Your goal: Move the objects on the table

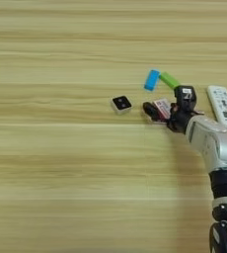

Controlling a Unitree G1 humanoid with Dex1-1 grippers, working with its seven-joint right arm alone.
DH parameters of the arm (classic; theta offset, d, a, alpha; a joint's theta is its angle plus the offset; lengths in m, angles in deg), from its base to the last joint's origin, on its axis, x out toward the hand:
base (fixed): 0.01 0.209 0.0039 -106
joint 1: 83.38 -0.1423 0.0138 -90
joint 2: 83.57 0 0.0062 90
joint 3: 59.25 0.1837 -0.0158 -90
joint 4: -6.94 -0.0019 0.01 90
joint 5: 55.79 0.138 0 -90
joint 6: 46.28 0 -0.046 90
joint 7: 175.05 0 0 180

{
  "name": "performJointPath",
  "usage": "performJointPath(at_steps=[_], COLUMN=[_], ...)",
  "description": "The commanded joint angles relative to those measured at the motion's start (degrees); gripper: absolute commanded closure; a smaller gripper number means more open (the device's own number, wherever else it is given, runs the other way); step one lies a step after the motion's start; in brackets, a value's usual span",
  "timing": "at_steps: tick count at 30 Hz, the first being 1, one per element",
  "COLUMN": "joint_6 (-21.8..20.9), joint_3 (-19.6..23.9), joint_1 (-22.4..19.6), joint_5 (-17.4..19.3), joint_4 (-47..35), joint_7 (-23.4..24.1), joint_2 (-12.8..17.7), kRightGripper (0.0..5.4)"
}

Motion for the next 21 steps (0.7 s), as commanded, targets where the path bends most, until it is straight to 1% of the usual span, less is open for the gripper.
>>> performJointPath(at_steps=[1, 10, 21], joint_6=[-0.6, -0.5, 0.6], joint_3=[-0.4, -1.2, -1.7], joint_1=[-3.0, -3.2, -3.4], joint_5=[-0.2, -0.9, -0.4], joint_4=[-1.3, -0.1, 0.3], joint_7=[0.2, 0.3, -0.1], joint_2=[1.8, 2.5, 2.9], kRightGripper=[0.04, 0.04, 0.04])
